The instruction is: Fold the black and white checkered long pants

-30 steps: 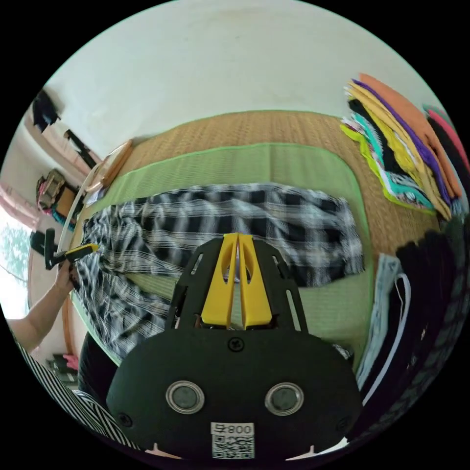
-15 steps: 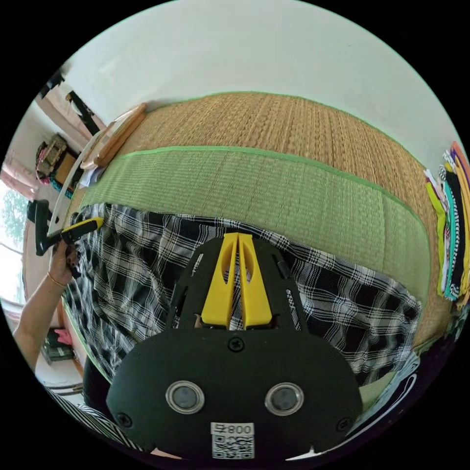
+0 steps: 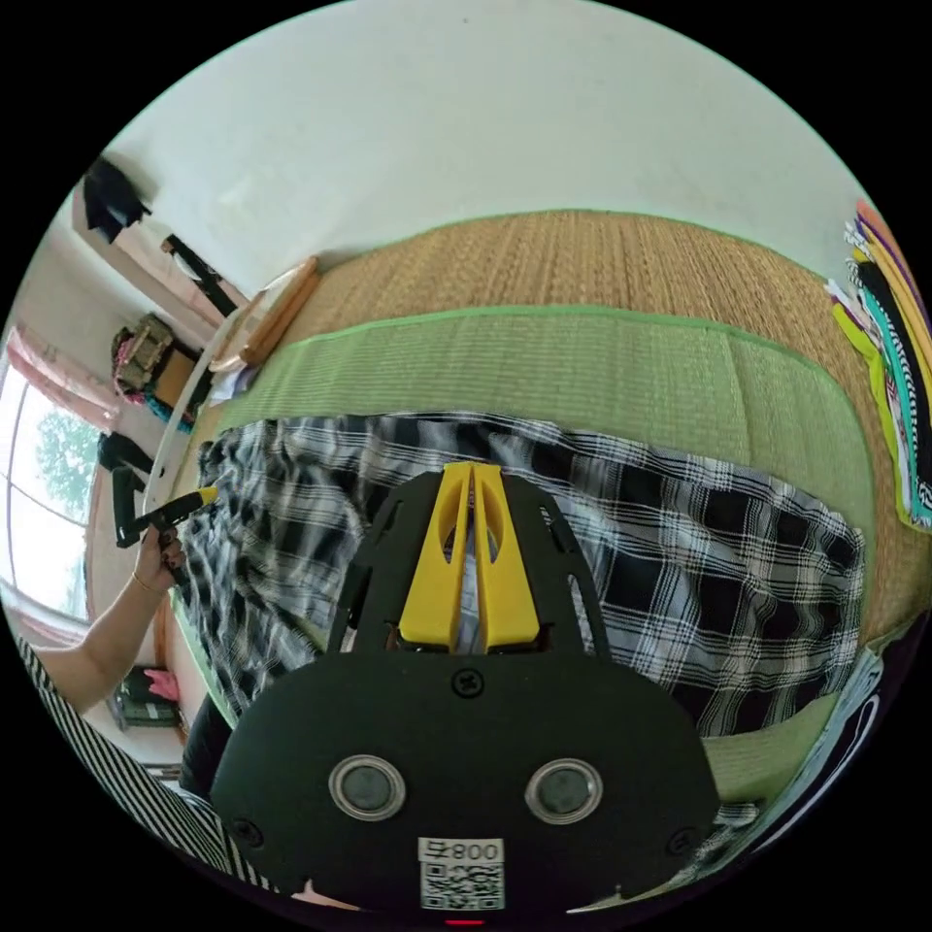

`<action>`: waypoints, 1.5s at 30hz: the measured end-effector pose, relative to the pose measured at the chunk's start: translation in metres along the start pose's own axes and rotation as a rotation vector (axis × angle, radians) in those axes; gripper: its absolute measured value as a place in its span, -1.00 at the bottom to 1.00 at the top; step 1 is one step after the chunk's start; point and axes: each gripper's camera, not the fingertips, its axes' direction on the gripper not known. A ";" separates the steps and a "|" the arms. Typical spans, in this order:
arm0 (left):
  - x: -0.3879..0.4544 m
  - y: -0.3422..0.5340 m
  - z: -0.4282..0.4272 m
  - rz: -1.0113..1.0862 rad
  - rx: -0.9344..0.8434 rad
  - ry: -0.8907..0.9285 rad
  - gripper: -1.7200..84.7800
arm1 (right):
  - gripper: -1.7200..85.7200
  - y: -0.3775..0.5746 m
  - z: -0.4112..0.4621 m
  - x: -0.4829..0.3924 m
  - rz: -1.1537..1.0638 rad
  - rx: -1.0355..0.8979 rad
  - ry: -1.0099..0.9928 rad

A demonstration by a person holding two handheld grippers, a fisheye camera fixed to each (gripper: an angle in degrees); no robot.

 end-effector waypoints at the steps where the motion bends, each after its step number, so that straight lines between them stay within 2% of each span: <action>1: -0.006 0.011 -0.012 -0.003 0.018 -0.007 -0.96 | -0.96 0.004 -0.011 -0.017 -0.038 0.023 -0.040; 4: -0.025 0.040 -0.039 -0.026 0.025 -0.094 -0.96 | -0.96 0.022 -0.013 -0.083 -0.196 -0.033 -0.199; 8: -0.059 0.075 -0.060 -0.119 -0.002 -0.205 -0.96 | -0.96 0.050 0.024 -0.188 -0.405 -0.200 -0.254; 11: -0.085 0.095 -0.064 -0.208 -0.022 -0.214 -0.95 | -0.96 0.061 0.050 -0.230 -0.438 -0.284 -0.261; 15: -0.104 0.104 -0.069 -0.242 0.015 -0.134 -0.95 | -0.96 0.054 0.055 -0.248 -0.438 -0.341 -0.272; 20: -0.109 0.076 -0.083 -0.103 0.095 -0.073 -0.91 | -0.95 0.015 0.020 -0.259 -0.455 -0.303 -0.253; 24: -0.119 0.038 -0.087 -0.022 0.092 -0.053 -0.85 | -0.93 -0.025 0.001 -0.262 -0.452 -0.265 -0.214; 33: -0.127 -0.060 -0.080 0.117 -0.044 -0.234 -0.80 | -0.81 -0.132 -0.030 -0.287 -0.505 -0.210 -0.005; 36: -0.127 -0.084 -0.064 0.178 -0.183 -0.295 -0.78 | -0.80 -0.163 -0.032 -0.300 -0.540 -0.228 0.062; 38: -0.130 -0.094 -0.046 0.214 -0.331 -0.407 -0.76 | -0.79 -0.184 -0.030 -0.311 -0.562 -0.252 0.103; 40: -0.133 -0.097 -0.036 0.224 -0.403 -0.475 -0.76 | -0.78 -0.196 -0.026 -0.319 -0.582 -0.281 0.128; 45: -0.134 -0.101 -0.043 0.244 -0.366 -0.461 -0.78 | -0.77 -0.218 -0.018 -0.334 -0.615 -0.345 0.204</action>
